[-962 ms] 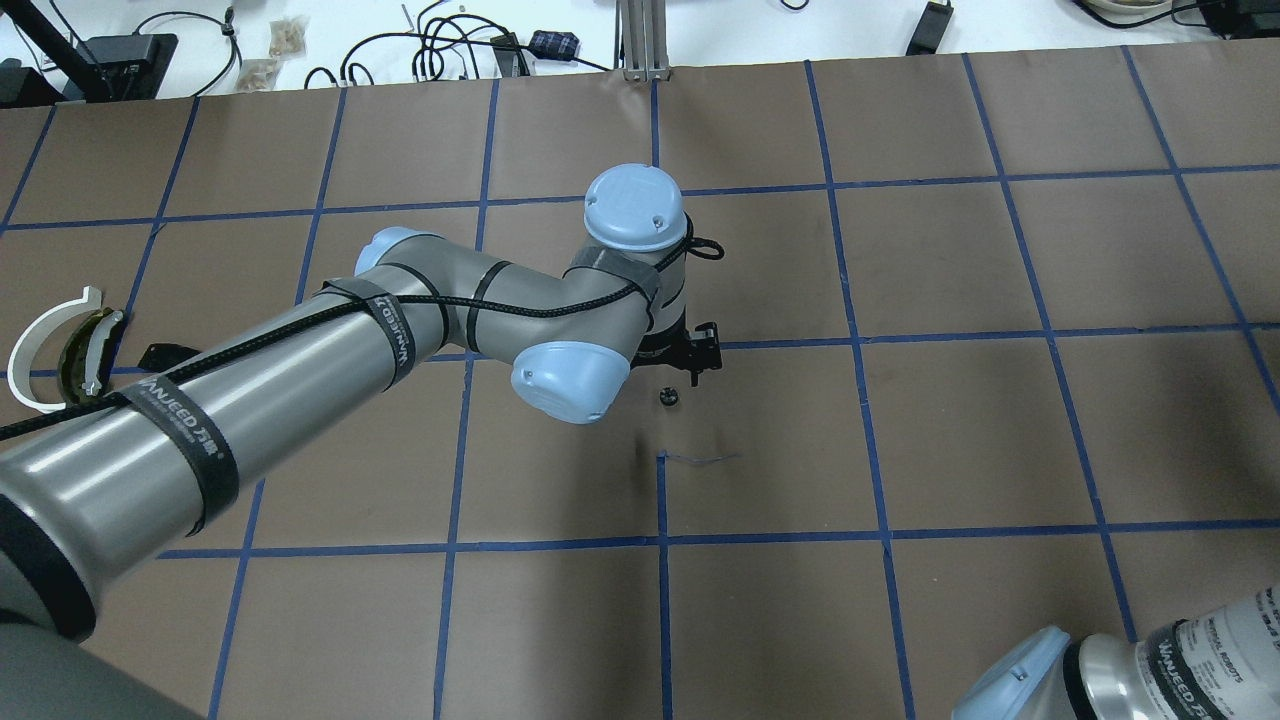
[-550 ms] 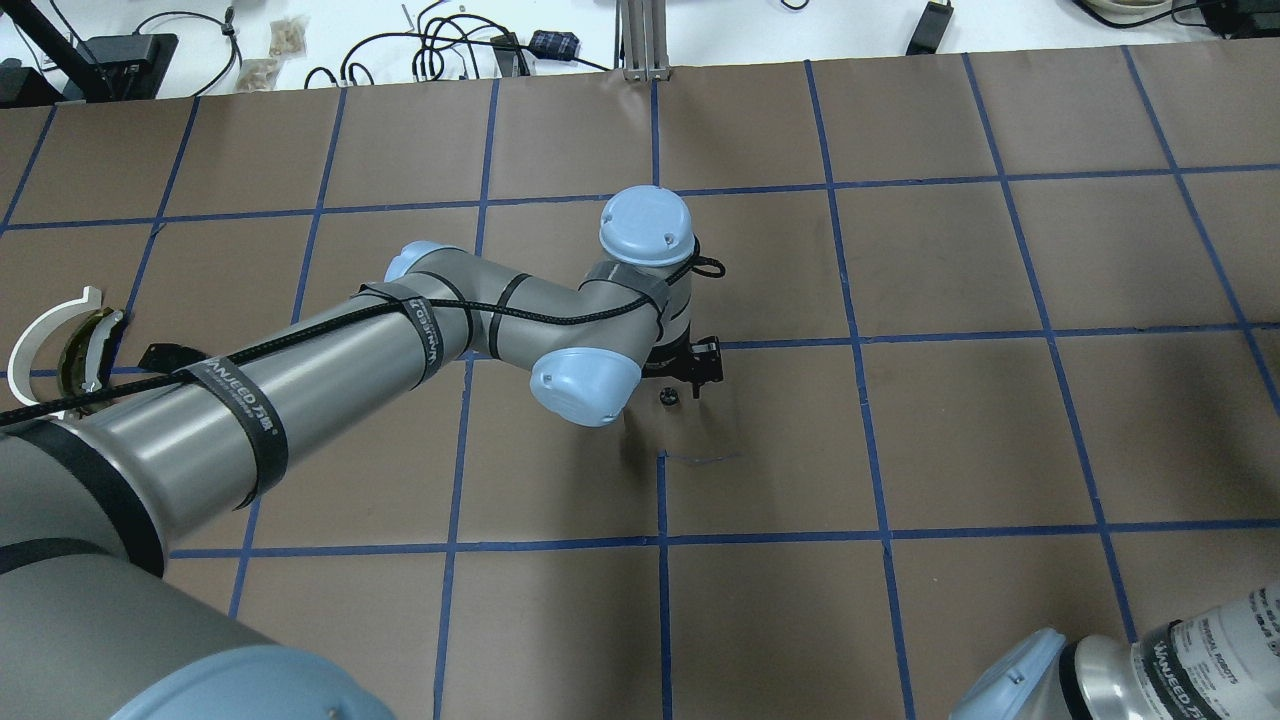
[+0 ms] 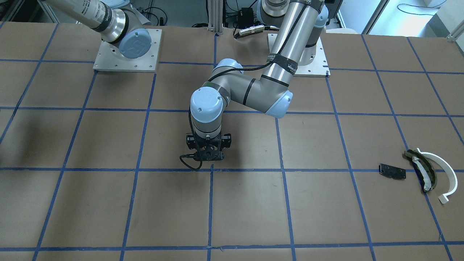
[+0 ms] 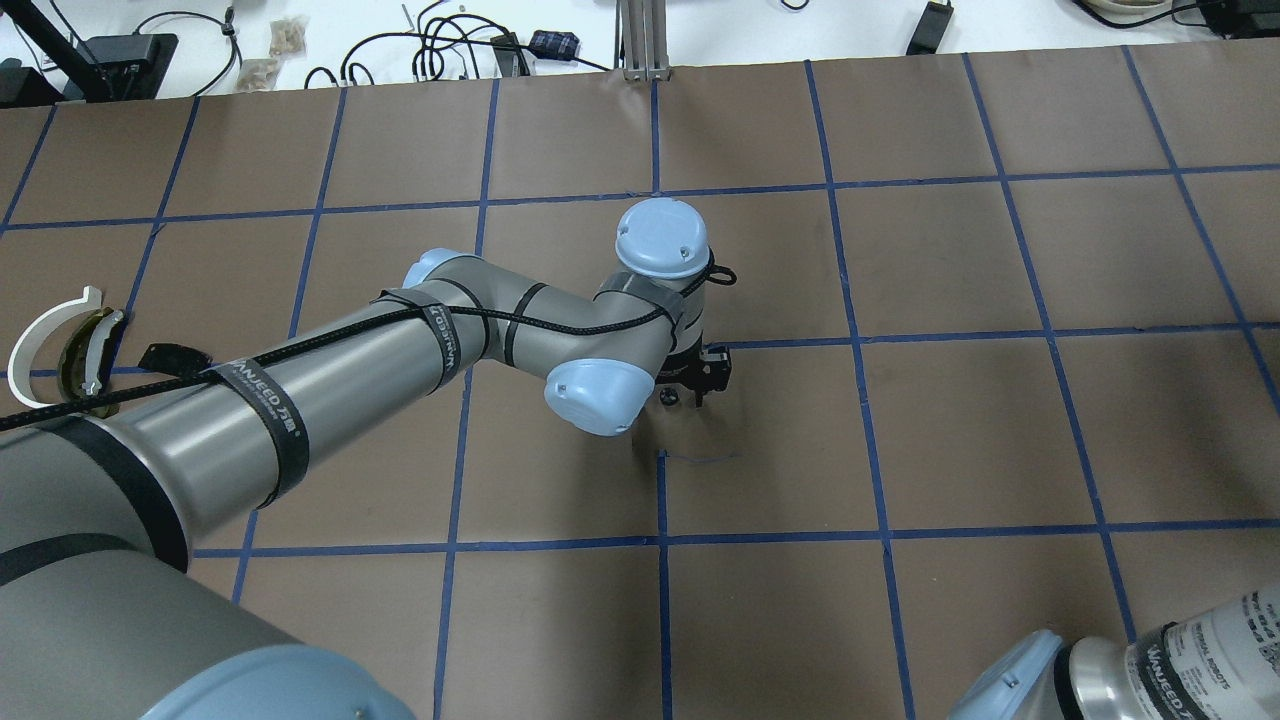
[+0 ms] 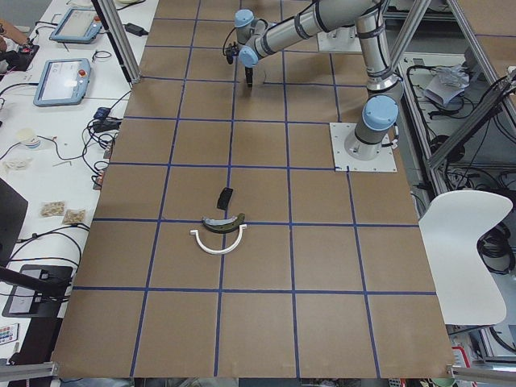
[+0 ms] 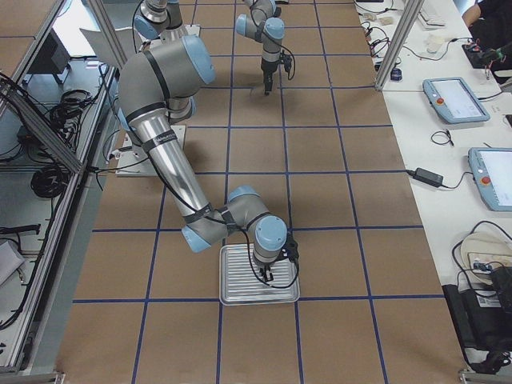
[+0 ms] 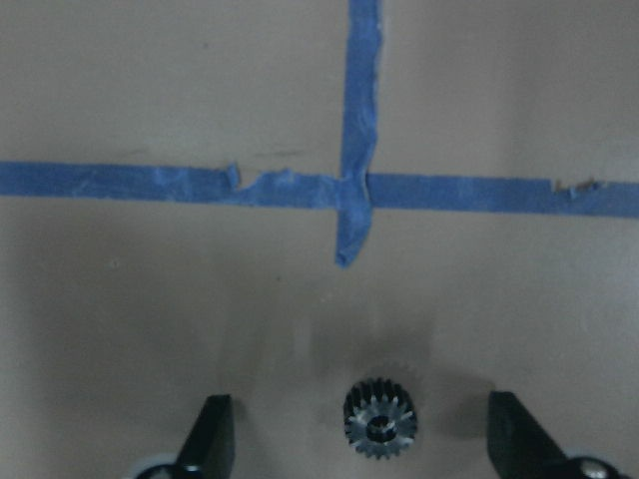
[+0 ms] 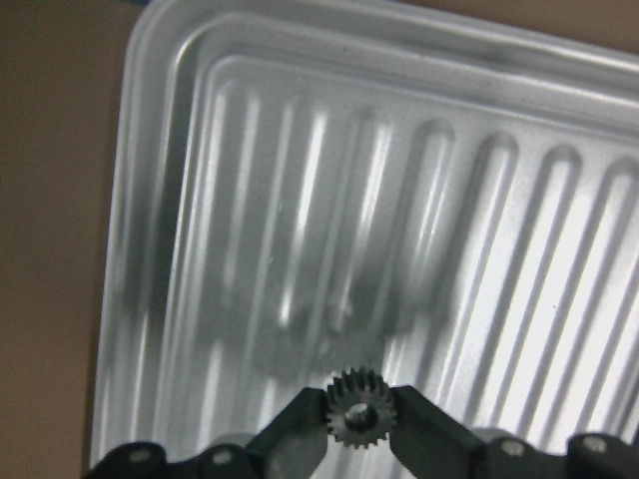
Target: Place bearing gear from tray to pile
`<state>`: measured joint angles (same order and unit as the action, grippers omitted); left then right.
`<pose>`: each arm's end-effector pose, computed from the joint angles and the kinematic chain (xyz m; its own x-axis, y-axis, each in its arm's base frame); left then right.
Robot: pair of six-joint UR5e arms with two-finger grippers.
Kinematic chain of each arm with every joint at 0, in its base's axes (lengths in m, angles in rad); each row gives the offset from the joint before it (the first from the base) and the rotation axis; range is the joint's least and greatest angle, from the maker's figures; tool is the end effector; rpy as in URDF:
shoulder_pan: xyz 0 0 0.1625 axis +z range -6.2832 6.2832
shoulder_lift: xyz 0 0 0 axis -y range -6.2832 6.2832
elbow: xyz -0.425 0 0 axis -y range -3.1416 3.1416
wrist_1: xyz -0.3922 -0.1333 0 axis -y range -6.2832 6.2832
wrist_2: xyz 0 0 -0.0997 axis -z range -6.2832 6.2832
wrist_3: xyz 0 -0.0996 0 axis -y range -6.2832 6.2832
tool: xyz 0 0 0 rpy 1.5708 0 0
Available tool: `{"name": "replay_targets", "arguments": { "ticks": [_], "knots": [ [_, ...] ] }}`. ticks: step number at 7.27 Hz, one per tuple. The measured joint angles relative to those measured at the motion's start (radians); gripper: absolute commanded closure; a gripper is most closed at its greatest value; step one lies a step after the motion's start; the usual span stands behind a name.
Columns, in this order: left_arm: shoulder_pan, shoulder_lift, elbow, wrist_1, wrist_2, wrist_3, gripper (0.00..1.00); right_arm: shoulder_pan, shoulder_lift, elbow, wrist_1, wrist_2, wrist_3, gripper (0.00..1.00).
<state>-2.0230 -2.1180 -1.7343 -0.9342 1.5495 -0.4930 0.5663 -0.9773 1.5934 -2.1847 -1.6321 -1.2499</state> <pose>-0.3885 -0.4899 0.1629 -0.9990 -0.0410 -0.0163 -0.0421 0.9963 0.0753 -0.4864 -0.4600 0.1886 -0.9698 -0.2435 0.0172 -0.2421 0.9685 0.0588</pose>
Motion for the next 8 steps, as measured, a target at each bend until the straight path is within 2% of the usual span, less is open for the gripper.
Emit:
{"name": "replay_targets", "arguments": {
  "ticks": [1,3,5,7,8],
  "knots": [
    [-0.002,-0.001,-0.004,0.001,0.000,0.000,0.90,0.018,-0.048,-0.002,0.045,-0.004,0.007,1.00],
    [-0.002,0.005,-0.004,0.000,-0.002,0.001,1.00,0.112,-0.216,-0.003,0.194,-0.012,0.094,1.00],
    [0.000,0.020,-0.003,0.000,-0.002,0.007,1.00,0.289,-0.341,0.001,0.339,-0.048,0.262,1.00],
    [0.007,0.031,0.003,0.001,-0.002,0.013,1.00,0.437,-0.411,0.010,0.488,-0.064,0.494,1.00],
    [0.027,0.052,0.000,-0.004,-0.001,0.035,1.00,0.481,-0.425,0.014,0.524,-0.063,0.571,1.00]
  ]
}}
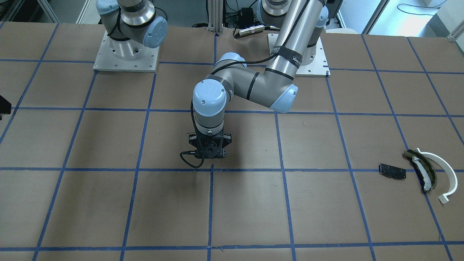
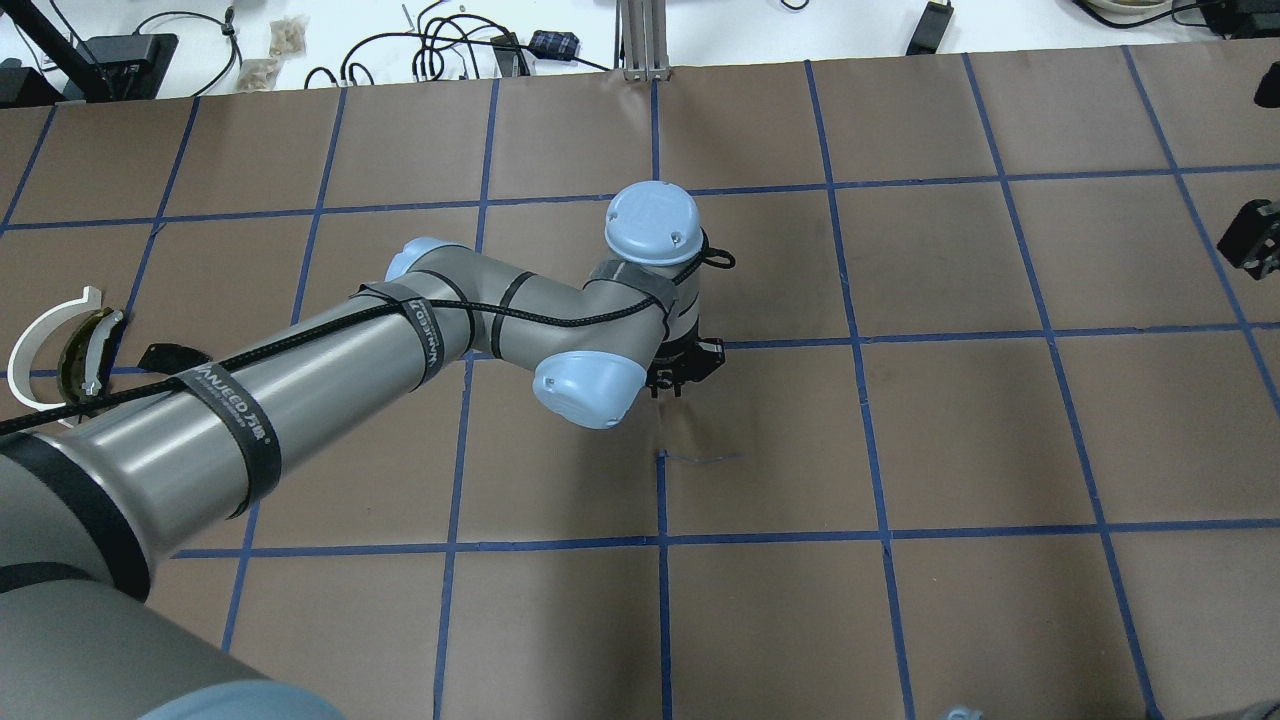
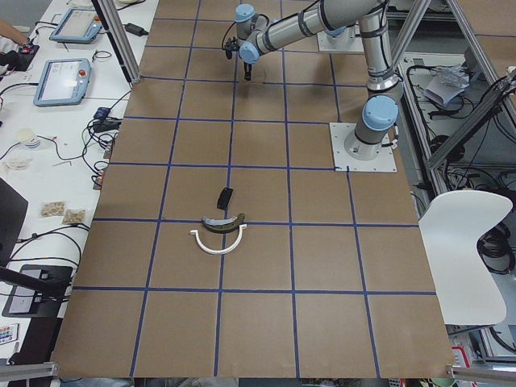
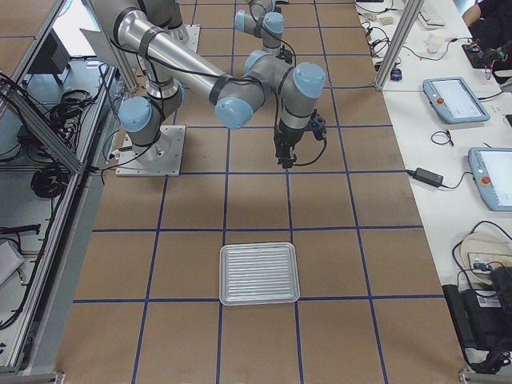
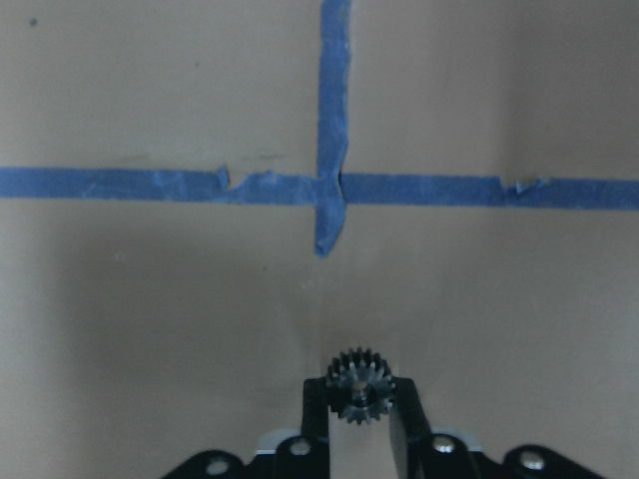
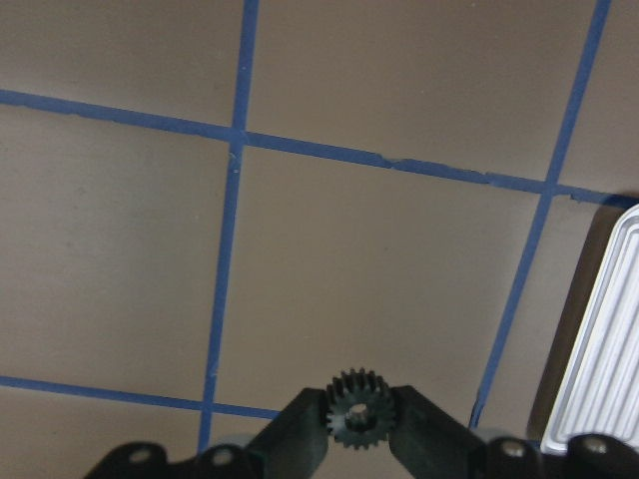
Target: Place bearing gear from tray to pile
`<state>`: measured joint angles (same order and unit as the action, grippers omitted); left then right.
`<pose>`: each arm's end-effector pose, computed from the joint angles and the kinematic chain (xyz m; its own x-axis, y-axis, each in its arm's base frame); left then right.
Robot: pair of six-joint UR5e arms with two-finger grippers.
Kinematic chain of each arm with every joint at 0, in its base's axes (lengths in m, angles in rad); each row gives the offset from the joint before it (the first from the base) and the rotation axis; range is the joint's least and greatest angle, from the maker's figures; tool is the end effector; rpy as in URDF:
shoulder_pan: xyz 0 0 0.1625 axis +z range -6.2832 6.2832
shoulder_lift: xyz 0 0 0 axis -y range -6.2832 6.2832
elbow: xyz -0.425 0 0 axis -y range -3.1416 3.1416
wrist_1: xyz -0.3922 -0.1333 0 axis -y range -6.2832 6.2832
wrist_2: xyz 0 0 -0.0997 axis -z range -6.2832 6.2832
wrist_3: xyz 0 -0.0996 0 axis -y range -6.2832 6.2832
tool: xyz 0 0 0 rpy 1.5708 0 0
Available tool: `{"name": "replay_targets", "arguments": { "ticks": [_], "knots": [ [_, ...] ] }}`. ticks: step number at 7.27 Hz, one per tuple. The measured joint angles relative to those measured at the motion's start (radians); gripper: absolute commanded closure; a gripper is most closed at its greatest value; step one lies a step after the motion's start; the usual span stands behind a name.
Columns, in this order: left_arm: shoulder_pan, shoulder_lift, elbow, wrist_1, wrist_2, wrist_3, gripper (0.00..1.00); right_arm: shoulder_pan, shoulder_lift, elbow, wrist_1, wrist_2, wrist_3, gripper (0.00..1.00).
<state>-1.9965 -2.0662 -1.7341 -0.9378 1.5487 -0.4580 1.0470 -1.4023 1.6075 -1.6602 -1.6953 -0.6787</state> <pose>-0.3750 -0.4990 0.1942 -0.9994 -0.0327 0.0084 -0.0324 0.9989 0.0328 -0.1668 -0.5306 0.3919 -0.9863 -0.1633 0.0235 -0.1572 0.9733 0.1674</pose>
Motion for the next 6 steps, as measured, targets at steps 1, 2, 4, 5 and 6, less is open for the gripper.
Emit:
{"name": "replay_targets", "arguments": {
  "ticks": [1,2,4,5,6],
  "knots": [
    [0.049,0.037,-0.007,-0.024,0.001,0.044,1.00,0.038,-0.005,0.007,0.016,0.004,0.066,1.00],
    [0.137,0.088,-0.012,-0.081,0.002,0.124,1.00,0.084,-0.005,0.018,0.022,0.014,0.149,1.00],
    [0.395,0.192,-0.047,-0.200,0.005,0.407,1.00,0.207,-0.004,0.032,0.022,0.065,0.329,1.00],
    [0.537,0.245,-0.089,-0.220,0.006,0.562,1.00,0.295,0.005,0.042,0.008,0.116,0.454,1.00],
    [0.669,0.280,-0.137,-0.219,0.012,0.706,1.00,0.417,0.038,0.058,-0.061,0.143,0.600,1.00]
  ]
}}
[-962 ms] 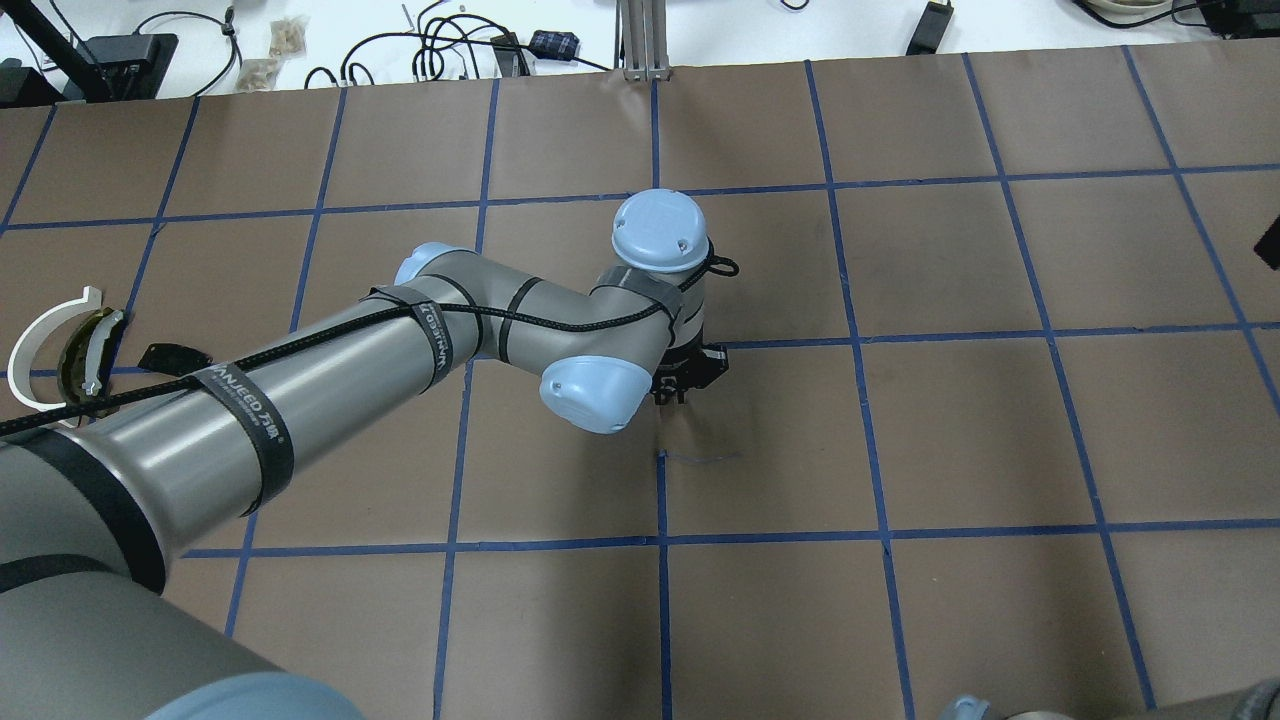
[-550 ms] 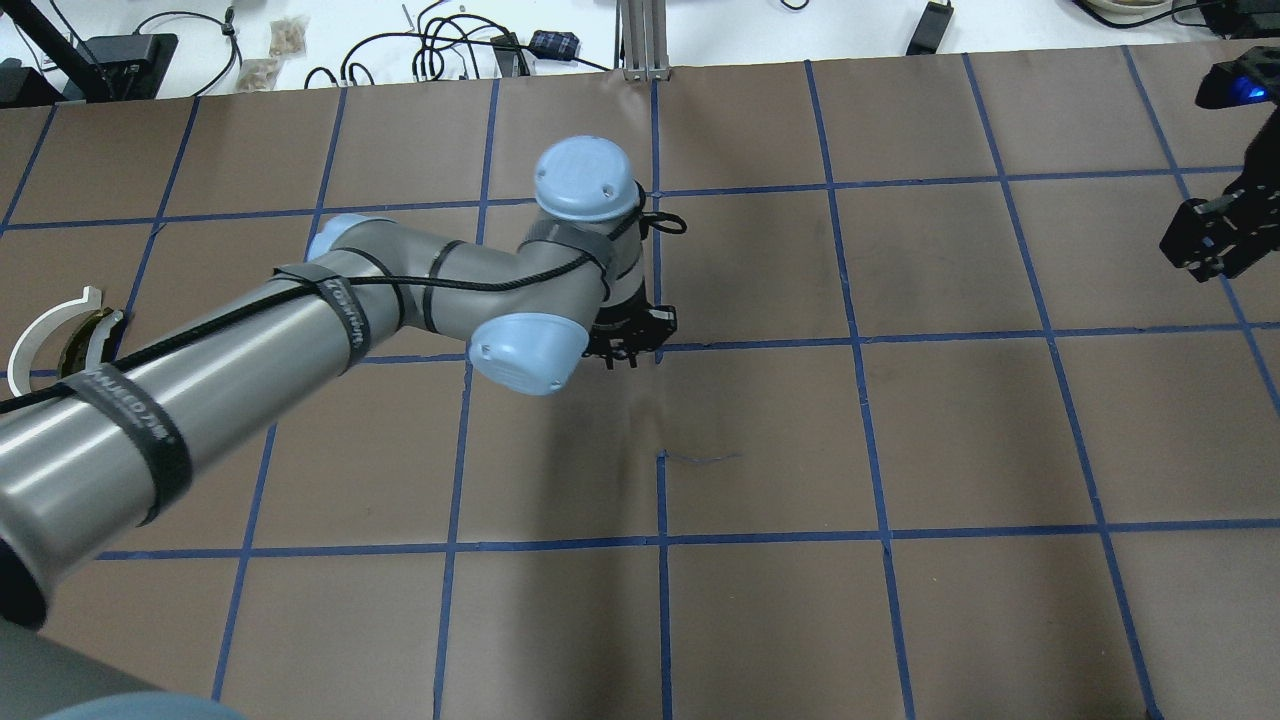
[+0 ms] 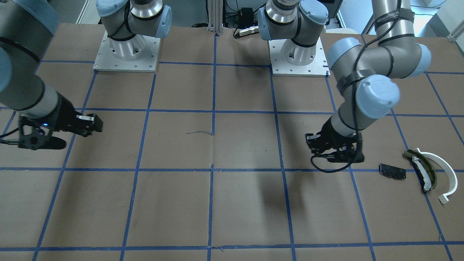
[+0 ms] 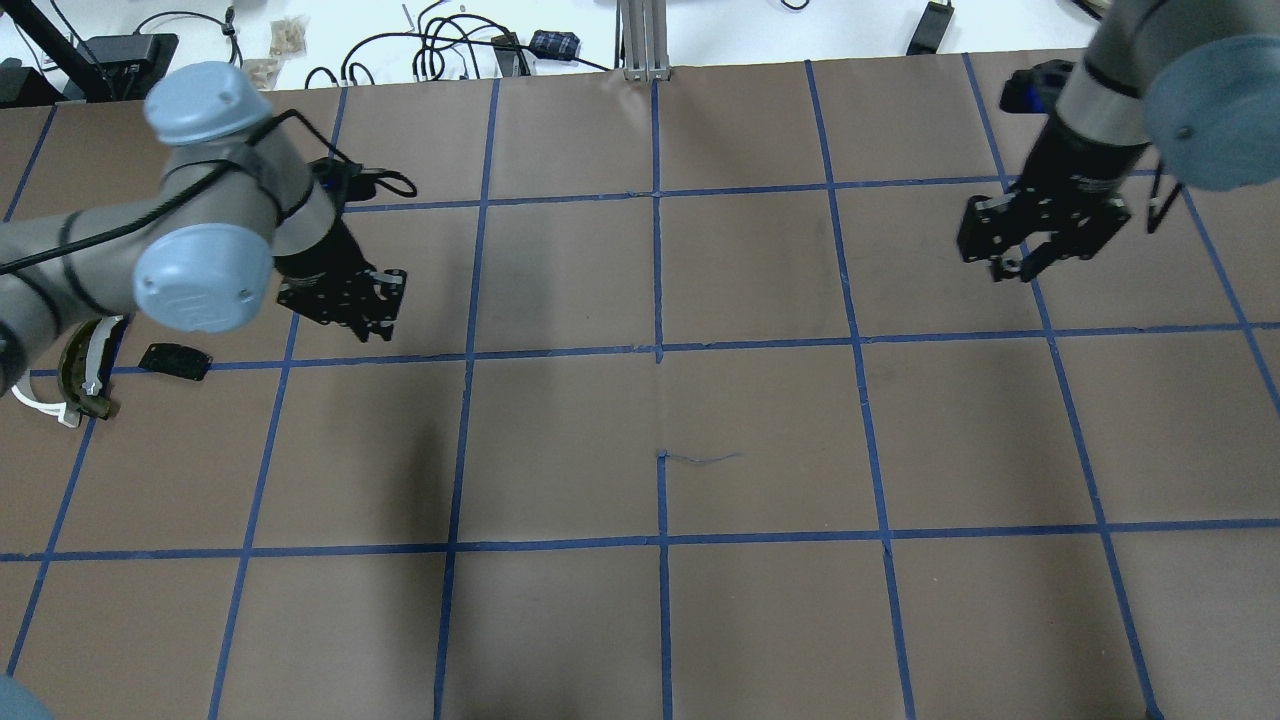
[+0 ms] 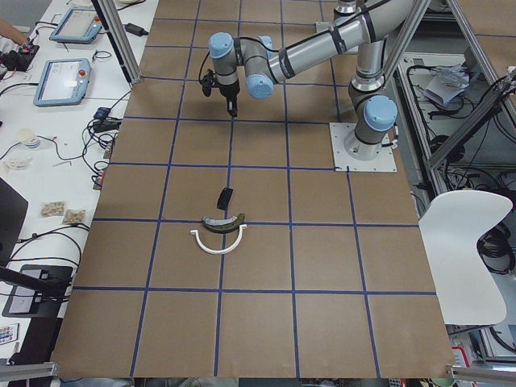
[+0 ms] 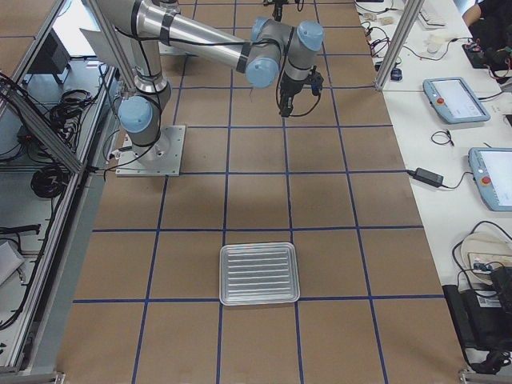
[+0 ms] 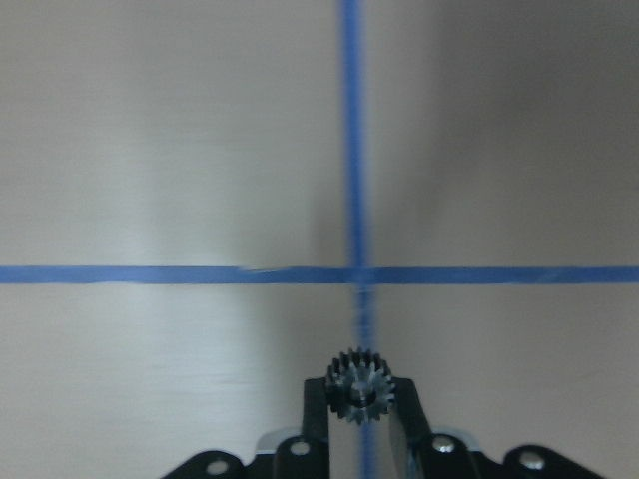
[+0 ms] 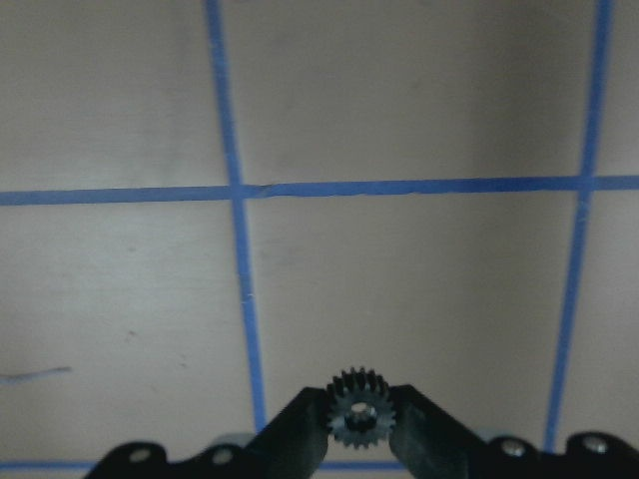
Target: Place bearing gear from tray to pile
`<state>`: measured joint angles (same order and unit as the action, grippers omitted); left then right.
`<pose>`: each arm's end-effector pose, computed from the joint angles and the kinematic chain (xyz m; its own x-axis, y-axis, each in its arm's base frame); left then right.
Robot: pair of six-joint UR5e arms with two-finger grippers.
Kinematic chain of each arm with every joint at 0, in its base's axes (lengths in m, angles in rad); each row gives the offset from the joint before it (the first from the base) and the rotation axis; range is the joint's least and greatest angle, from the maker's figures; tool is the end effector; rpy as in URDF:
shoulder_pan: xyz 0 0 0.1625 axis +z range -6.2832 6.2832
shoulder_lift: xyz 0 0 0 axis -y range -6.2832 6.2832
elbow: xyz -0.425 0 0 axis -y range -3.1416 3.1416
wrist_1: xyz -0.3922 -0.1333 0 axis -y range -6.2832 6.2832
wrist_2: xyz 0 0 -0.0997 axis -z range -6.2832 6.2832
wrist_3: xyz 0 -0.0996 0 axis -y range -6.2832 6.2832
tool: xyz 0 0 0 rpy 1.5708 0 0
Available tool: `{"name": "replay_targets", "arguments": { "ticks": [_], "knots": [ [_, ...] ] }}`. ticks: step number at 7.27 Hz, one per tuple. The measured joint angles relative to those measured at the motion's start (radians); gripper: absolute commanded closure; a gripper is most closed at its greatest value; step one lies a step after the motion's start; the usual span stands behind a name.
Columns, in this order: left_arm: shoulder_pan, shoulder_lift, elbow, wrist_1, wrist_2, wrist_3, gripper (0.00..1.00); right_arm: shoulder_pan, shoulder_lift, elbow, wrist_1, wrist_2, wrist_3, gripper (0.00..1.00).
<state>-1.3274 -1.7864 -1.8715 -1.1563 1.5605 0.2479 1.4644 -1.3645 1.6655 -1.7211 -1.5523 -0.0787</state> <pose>-0.0048 -0.5381 0.2748 -0.9994 0.0023 0.0349 0.0056 0.9954 0.0960 0.0765 -0.5565 0.3488 -0.9991 0.0313 -0.0300 0.0265 0.9886 0.1482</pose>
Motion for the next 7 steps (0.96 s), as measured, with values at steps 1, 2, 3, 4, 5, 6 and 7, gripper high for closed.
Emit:
{"name": "replay_targets", "arguments": {
  "ticks": [1,2,3,4,5,6,7],
  "knots": [
    [0.126,0.016,-0.047,0.021,0.009,0.122,1.00,0.138,0.054,0.012,-0.101,0.005,0.152,1.00],
    [0.248,0.023,-0.098,0.053,0.014,0.231,1.00,0.270,0.120,0.020,-0.203,0.003,0.297,1.00],
    [0.342,0.023,-0.144,0.093,0.016,0.310,1.00,0.358,0.182,0.023,-0.300,0.001,0.397,0.98],
    [0.410,0.015,-0.175,0.145,0.017,0.370,1.00,0.419,0.241,0.024,-0.391,0.000,0.469,0.87],
    [0.453,-0.002,-0.188,0.191,0.016,0.411,1.00,0.460,0.290,0.026,-0.481,-0.003,0.514,0.53],
    [0.473,-0.022,-0.193,0.218,0.017,0.431,0.63,0.484,0.322,0.031,-0.555,-0.010,0.536,0.09],
    [0.482,-0.040,-0.193,0.233,0.017,0.440,0.26,0.494,0.336,0.037,-0.592,-0.016,0.545,0.00]
  ]
}}
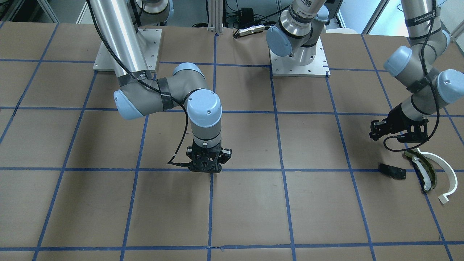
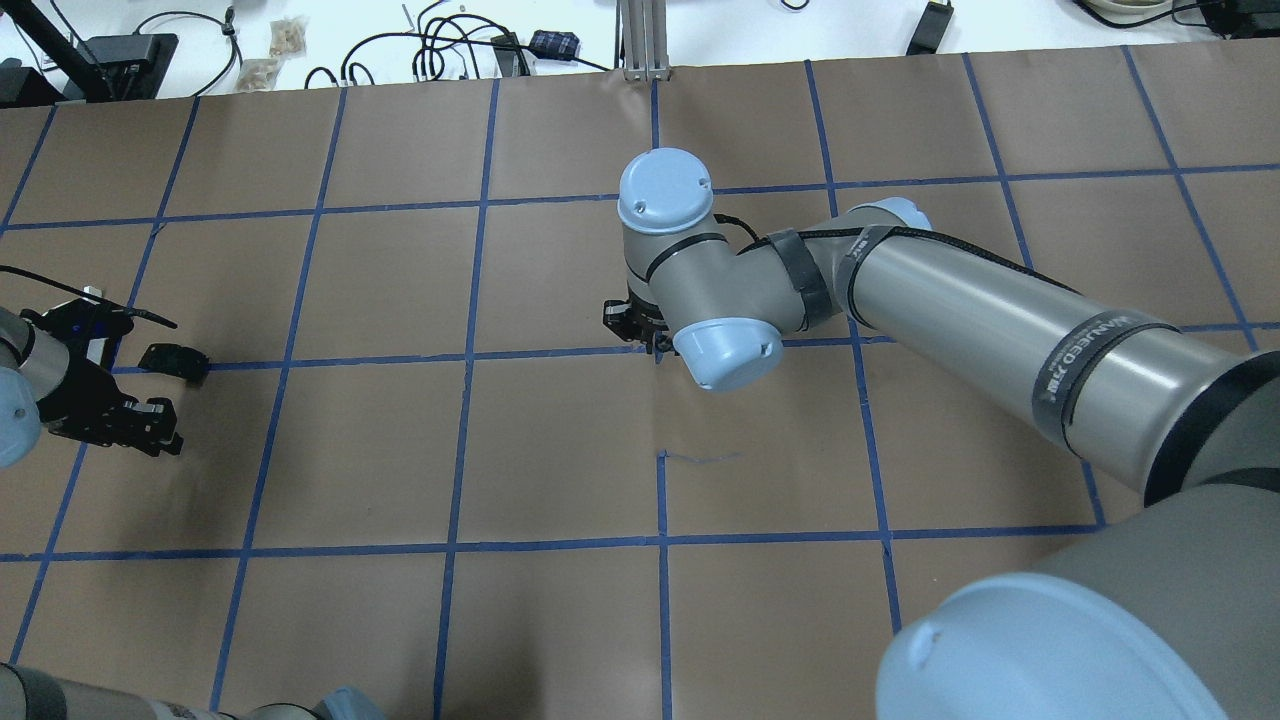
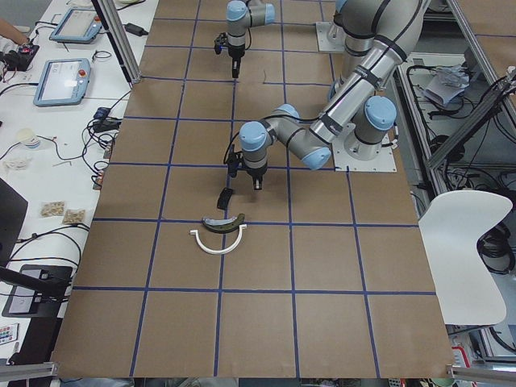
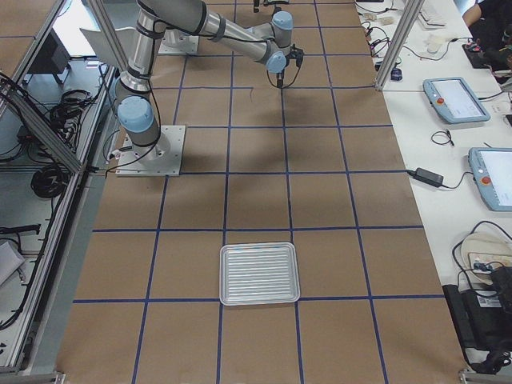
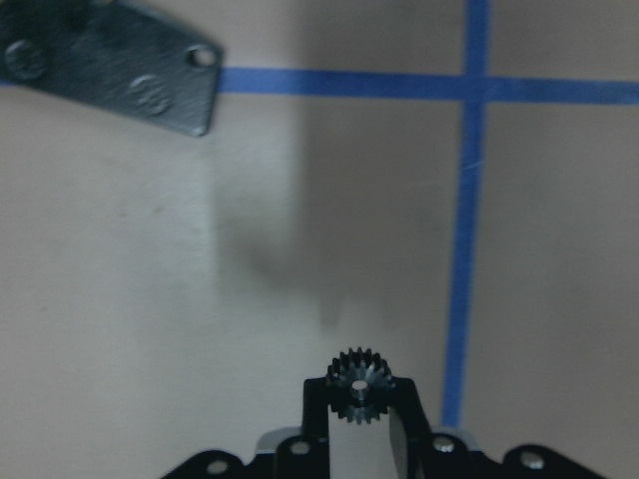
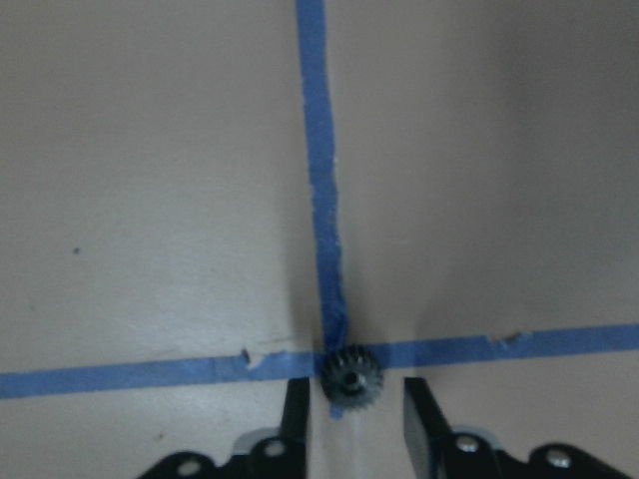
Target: Place bearing gear from tray to pile
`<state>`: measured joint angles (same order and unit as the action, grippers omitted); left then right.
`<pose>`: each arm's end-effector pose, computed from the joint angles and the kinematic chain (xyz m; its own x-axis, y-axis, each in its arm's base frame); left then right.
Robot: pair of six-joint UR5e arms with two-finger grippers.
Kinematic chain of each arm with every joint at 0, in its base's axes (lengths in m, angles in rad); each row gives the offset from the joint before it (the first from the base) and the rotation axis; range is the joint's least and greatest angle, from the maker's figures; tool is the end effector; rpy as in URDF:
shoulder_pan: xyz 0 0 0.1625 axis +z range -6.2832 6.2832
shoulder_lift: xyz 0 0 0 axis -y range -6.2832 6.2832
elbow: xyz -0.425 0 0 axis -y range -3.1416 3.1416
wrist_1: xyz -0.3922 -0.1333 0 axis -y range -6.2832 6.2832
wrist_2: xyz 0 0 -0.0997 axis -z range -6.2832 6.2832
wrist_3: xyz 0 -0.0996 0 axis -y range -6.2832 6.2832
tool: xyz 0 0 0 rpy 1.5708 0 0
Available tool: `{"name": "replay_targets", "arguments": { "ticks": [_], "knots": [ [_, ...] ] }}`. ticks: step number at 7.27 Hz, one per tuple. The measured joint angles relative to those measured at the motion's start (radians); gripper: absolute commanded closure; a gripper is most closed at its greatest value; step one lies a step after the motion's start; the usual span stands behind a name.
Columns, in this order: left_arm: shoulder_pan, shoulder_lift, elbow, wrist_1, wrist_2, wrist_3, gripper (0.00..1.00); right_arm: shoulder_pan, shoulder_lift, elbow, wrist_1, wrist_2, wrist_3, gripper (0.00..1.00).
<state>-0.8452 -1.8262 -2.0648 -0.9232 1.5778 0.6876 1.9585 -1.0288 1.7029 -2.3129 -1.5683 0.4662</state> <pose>0.2217 -0.4497 0.1973 -0.9974 -0.0400 0.0591 -0.0350 0.9959 0.0830 0.3625 -0.5345 0.1892 -0.9965 0.0773 -0.0328 0.0792 0.9951 -0.0596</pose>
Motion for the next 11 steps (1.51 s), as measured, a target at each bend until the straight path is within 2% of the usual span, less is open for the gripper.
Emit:
{"name": "replay_targets", "arguments": {
  "ticks": [1,2,3,4,5,6,8,9,11],
  "knots": [
    [0.003,-0.011,0.002,0.029,-0.001,0.003,0.00,0.002,0.001,0.005,-0.015,-0.006,0.002,0.00],
    [0.002,-0.014,0.003,0.070,-0.001,0.002,0.00,-0.008,-0.024,0.004,-0.017,-0.060,-0.007,0.00],
    [-0.007,-0.007,0.008,0.097,0.000,-0.011,0.00,-0.035,-0.084,0.003,0.003,-0.158,-0.031,0.00],
    [-0.039,0.010,0.016,0.095,0.000,-0.045,0.00,-0.067,-0.170,0.002,0.067,-0.225,-0.070,0.00],
    [-0.108,0.031,0.033,0.057,0.001,-0.122,0.00,-0.091,-0.271,-0.002,0.167,-0.251,-0.110,0.00],
    [-0.217,0.045,0.052,0.004,0.002,-0.238,0.00,-0.109,-0.375,-0.009,0.283,-0.241,-0.133,0.00],
    [-0.472,0.036,0.104,-0.060,-0.002,-0.549,0.00,-0.174,-0.519,-0.058,0.523,-0.149,-0.199,0.00],
    [-0.594,0.016,0.139,-0.074,-0.010,-0.705,0.00,-0.235,-0.562,-0.080,0.603,-0.092,-0.314,0.00],
    [-0.800,-0.046,0.232,-0.076,-0.027,-0.987,0.00,-0.352,-0.603,-0.089,0.664,-0.047,-0.484,0.00]
  ]
}}
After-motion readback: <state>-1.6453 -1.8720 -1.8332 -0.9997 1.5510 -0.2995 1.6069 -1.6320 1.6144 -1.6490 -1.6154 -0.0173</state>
